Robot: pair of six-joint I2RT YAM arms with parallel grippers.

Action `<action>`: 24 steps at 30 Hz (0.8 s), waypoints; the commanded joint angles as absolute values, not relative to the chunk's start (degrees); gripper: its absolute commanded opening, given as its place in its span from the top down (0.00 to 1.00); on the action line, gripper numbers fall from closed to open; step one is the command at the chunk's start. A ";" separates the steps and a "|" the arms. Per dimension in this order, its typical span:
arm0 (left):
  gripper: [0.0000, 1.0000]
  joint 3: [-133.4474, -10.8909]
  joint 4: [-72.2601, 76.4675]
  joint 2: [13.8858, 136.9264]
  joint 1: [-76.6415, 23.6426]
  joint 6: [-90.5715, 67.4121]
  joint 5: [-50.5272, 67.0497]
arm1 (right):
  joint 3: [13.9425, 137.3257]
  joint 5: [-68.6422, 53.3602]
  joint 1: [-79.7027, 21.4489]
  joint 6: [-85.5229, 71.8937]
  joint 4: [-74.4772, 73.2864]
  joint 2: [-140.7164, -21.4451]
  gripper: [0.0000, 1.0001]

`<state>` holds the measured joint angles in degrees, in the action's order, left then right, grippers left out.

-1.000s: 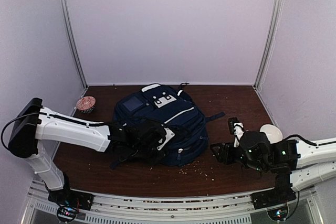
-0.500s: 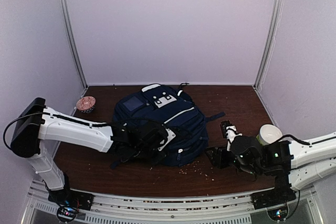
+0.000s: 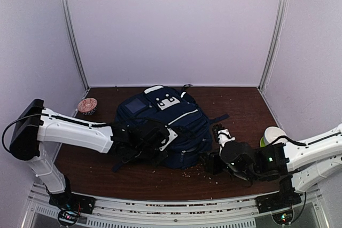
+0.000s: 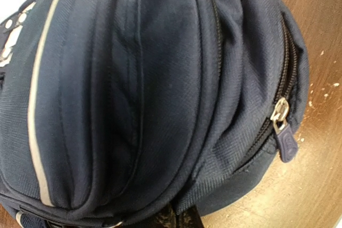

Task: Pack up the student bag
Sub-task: Zip the student bag at the center of the board.

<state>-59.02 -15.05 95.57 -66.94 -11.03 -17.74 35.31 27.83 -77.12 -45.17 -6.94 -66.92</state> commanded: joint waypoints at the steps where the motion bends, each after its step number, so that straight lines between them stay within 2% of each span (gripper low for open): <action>1: 1.00 -60.27 -11.95 90.71 -66.88 -12.29 -15.32 | 41.01 30.74 -78.64 -43.44 -7.81 -71.78 0.42; 13: 1.00 -60.35 -12.69 85.77 -66.88 -14.04 -12.55 | 52.68 34.82 -80.42 -44.52 -11.26 -86.73 0.40; 17: 1.00 -60.31 -12.79 85.74 -66.88 -14.41 -12.33 | 56.69 38.70 -80.34 -48.16 -16.64 -91.94 0.40; 24: 1.00 -59.87 -12.40 85.59 -66.88 -14.96 -11.67 | 58.09 42.07 -79.07 -51.89 -18.90 -95.57 0.44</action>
<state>-59.00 -18.09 88.92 -66.30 -13.28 -15.11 57.52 37.63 -79.92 -48.42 -15.64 -95.02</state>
